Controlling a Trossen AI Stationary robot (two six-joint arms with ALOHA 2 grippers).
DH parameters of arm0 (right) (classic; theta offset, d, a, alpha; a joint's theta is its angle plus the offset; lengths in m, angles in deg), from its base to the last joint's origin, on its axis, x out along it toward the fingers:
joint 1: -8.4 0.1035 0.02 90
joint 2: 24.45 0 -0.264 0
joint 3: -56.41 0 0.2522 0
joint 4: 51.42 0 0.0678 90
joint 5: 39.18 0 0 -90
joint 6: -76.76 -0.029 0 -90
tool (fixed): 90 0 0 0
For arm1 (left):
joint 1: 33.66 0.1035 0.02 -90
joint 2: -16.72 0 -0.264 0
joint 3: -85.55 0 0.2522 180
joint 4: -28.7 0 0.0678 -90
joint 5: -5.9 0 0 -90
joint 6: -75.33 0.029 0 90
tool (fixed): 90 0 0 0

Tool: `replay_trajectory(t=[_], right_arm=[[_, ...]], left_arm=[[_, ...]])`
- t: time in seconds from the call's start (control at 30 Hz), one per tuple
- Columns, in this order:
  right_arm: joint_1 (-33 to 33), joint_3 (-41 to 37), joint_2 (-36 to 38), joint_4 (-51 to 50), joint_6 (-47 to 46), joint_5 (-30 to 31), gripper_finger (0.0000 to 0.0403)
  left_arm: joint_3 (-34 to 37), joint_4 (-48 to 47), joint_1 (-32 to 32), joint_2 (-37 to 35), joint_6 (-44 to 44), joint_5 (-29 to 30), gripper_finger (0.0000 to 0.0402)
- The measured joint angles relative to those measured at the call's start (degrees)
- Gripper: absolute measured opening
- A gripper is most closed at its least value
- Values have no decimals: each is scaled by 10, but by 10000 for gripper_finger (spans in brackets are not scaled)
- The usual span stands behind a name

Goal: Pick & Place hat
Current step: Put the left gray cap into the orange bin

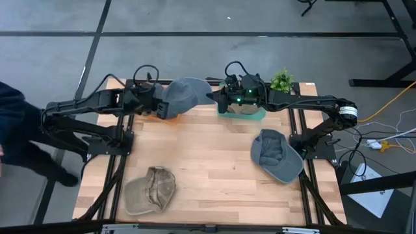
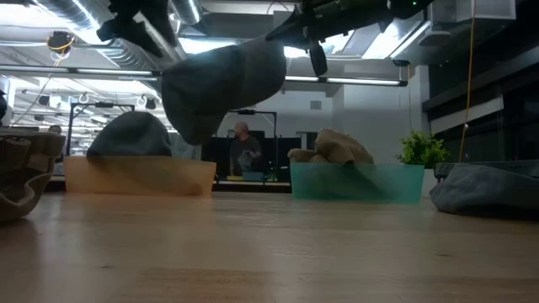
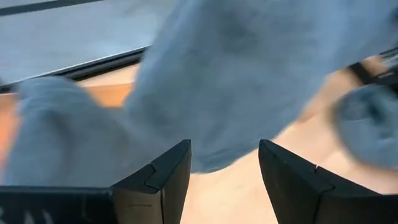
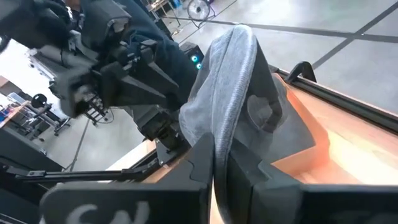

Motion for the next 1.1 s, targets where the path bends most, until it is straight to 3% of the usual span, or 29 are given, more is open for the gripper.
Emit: replay_trajectory(t=[0.2,0.33,0.53,0.67,0.87,1.1], right_arm=[[0,0,0,-1,11,-2,13],[0,0,0,-2,5,-10,30],[0,0,0,-6,2,-13,18],[0,0,0,-6,6,-16,12],[-1,0,0,0,5,-15,12],[-20,0,0,31,-1,-10,12]], left_arm=[[104,144,3,-40,-32,-53,183],[157,191,15,-68,-59,-54,183],[162,167,35,-133,-34,-6,183],[162,118,42,-168,-59,-20,183],[162,104,22,-137,-111,-54,183],[162,130,-18,-107,-117,16,183]])
